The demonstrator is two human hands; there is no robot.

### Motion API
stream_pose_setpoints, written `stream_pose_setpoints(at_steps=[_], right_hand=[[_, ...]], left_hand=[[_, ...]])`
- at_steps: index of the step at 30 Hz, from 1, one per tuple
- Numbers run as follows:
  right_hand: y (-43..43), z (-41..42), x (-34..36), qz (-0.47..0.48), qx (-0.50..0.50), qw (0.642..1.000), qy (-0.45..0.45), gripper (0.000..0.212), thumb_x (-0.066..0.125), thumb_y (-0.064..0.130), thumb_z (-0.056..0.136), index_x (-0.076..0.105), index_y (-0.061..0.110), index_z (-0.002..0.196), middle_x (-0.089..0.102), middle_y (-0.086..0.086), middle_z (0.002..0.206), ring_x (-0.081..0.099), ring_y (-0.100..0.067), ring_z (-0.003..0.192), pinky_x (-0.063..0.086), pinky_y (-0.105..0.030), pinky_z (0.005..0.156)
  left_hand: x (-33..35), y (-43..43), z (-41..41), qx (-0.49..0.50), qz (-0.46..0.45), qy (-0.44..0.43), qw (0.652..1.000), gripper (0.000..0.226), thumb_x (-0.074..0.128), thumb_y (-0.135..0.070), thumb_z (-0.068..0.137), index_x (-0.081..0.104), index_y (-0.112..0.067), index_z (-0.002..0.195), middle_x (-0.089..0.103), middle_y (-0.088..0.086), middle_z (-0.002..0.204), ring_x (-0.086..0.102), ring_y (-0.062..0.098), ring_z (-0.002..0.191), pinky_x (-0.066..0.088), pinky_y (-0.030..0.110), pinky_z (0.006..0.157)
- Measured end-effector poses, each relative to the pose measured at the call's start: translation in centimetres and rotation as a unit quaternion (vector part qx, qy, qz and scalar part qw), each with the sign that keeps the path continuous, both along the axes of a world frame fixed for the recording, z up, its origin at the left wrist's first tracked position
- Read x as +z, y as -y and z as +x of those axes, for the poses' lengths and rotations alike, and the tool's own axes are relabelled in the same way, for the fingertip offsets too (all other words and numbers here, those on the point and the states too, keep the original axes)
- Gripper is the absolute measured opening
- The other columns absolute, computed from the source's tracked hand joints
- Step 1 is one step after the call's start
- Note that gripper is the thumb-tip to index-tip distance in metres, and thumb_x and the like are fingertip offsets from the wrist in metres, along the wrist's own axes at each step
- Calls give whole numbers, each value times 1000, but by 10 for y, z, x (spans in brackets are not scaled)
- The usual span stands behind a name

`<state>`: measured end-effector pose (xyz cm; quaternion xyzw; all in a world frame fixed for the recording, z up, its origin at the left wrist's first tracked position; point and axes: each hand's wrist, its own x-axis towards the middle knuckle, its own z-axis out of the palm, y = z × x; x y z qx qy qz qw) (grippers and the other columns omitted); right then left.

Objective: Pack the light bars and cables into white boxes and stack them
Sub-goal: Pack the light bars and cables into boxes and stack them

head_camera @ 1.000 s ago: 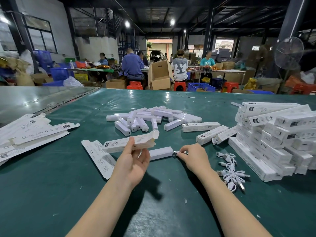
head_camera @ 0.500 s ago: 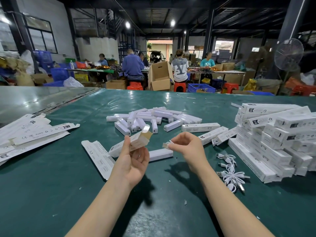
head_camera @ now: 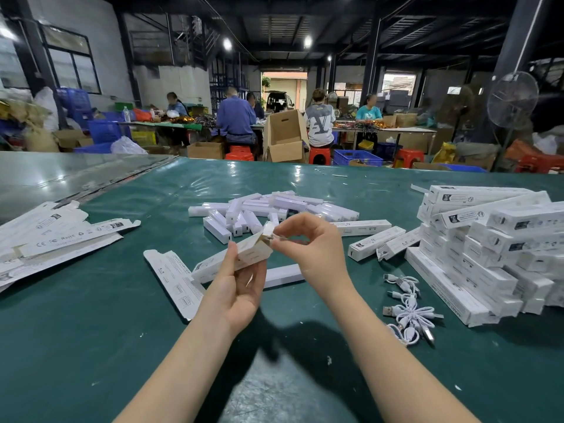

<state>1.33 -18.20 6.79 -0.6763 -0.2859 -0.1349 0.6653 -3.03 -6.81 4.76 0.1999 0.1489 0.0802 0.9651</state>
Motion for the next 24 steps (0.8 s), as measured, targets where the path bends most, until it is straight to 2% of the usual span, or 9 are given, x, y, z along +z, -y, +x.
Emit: stream_pose_setpoints(at_steps=[3, 6, 8, 11, 15, 17, 19, 21, 24], right_hand=[[-3, -5, -2, -67, -61, 993, 77, 36, 70, -7, 71, 56, 25, 65, 59, 18, 62, 56, 0, 63, 53, -26, 74], [-3, -8, -1, -74, -10, 996, 53, 38, 70, -7, 71, 51, 27, 68, 64, 11, 67, 62, -7, 66, 55, -26, 73], [-3, -9, -1, -61, 9, 998, 28, 40, 70, -6, 71, 48, 27, 71, 63, 7, 70, 63, -12, 68, 55, -29, 72], [-3, -9, -3, -67, -38, 996, 47, 40, 70, -5, 71, 43, 26, 72, 55, 6, 74, 60, -21, 73, 53, -32, 71], [-4, -10, -10, -72, -88, 993, 43, 41, 73, 3, 70, 48, 35, 73, 59, 13, 75, 52, 1, 70, 38, -15, 64], [-4, -9, -13, -42, -69, 996, 23, 37, 69, 4, 75, 56, 38, 78, 66, 10, 79, 58, 4, 72, 39, -16, 62], [-5, -11, -16, -28, -18, 999, 11, 34, 56, 4, 80, 62, 38, 86, 70, 7, 87, 64, -1, 84, 48, -23, 70], [-7, -13, -19, -55, 3, 998, 21, 46, 46, 3, 74, 60, 40, 95, 68, 7, 94, 62, 3, 89, 46, -12, 72], [-6, -10, -22, -85, -7, 995, 44, 50, 50, -9, 81, 59, 24, 118, 63, 8, 105, 54, 13, 96, 37, 2, 74]], left_hand=[[-1, 1, 0, 16, 13, -12, 1000, 20, 60, -21, 87, 58, -1, 83, 70, 12, 64, 68, 17, 66, 57, 26, 53], [-2, 3, 0, 23, 23, -10, 999, 19, 58, -18, 89, 57, 0, 82, 70, 12, 64, 69, 15, 58, 56, 28, 67], [-1, 5, 0, 22, 20, -12, 999, 17, 58, -17, 89, 57, -1, 82, 70, 12, 63, 68, 15, 54, 54, 27, 63], [-1, 6, 0, 15, 40, -10, 999, 13, 59, -12, 88, 58, -1, 81, 70, 10, 63, 68, 13, 54, 56, 25, 55], [-2, 6, -1, 16, 87, -8, 996, 9, 58, -11, 87, 60, -3, 83, 70, 5, 61, 68, 10, 55, 55, 20, 50], [-2, 4, -1, 10, 71, -8, 997, 10, 58, -11, 88, 61, -3, 83, 70, 6, 61, 68, 11, 54, 56, 21, 51], [-1, 2, -1, 15, 43, -8, 999, 14, 56, -11, 90, 60, -2, 80, 69, 7, 59, 67, 11, 52, 57, 23, 54], [-1, -1, 0, 27, 41, -9, 999, 15, 55, -11, 91, 59, -3, 79, 68, 7, 58, 67, 11, 51, 56, 23, 56], [-2, 0, 0, 30, 63, -5, 998, 13, 55, -10, 91, 60, -2, 81, 69, 7, 60, 68, 12, 54, 58, 26, 64]])
